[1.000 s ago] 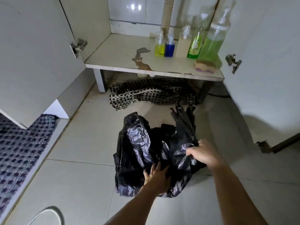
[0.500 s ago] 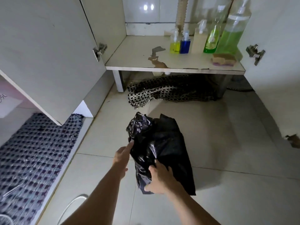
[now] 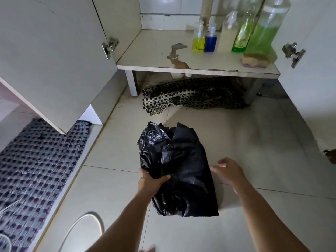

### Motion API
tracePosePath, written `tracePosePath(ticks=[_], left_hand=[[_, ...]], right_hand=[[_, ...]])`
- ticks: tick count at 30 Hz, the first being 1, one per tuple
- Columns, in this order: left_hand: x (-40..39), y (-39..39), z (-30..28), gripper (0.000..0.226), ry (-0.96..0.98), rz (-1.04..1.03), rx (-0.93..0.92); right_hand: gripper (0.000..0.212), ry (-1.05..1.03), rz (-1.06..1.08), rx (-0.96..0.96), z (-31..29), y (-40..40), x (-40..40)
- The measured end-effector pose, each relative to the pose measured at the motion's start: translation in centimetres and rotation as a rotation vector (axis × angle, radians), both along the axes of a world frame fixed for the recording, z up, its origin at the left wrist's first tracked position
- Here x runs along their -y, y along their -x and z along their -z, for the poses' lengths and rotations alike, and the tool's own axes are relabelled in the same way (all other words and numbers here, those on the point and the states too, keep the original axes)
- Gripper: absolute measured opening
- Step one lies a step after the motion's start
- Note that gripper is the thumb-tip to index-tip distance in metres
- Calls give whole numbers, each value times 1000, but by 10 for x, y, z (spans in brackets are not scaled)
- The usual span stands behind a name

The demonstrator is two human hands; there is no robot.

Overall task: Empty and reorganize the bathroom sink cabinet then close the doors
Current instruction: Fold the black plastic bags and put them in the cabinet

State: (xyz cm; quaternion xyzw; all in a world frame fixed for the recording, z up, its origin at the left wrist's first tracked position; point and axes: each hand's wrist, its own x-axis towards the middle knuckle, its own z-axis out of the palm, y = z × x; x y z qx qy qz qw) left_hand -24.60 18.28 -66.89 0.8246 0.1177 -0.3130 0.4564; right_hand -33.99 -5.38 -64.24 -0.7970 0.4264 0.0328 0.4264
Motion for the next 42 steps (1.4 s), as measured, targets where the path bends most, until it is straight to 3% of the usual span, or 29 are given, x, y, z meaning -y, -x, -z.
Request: tracePosePath(ticks=[4,6,9,11,16,27,31,33,40,42], left_hand=[[-1,14,2,99,47,-120,-99],[-3,17,1,90,99,-126,-187],[-1,18,-4,49,207,-112,-289],[0,18,-8,35,260,-97,-374],[6,-1,-15,55,351,-102,-460],[31,-116,-112,41,532,28,-85],[30,-170,-154,62,500,135,38],[31,-199,-173,60,485,159,95],[35,-268,-215,49,446,192,139],[34,-276,-230,57,454,195,121]], right_hand=[[26,-298,-51,-193,24,30,-4],[20,-422,-22,-197,33,36,-17],[14,-450,34,-141,37,35,-30],[15,-451,48,-123,33,29,-31],[15,-363,27,37,4,-3,-21],[5,-180,-77,348,-96,-103,6],[5,-91,-160,435,-138,-148,10],[7,-55,-219,468,-157,-169,10],[27,117,-404,250,-216,-230,14],[19,123,-467,145,-244,-237,12]])
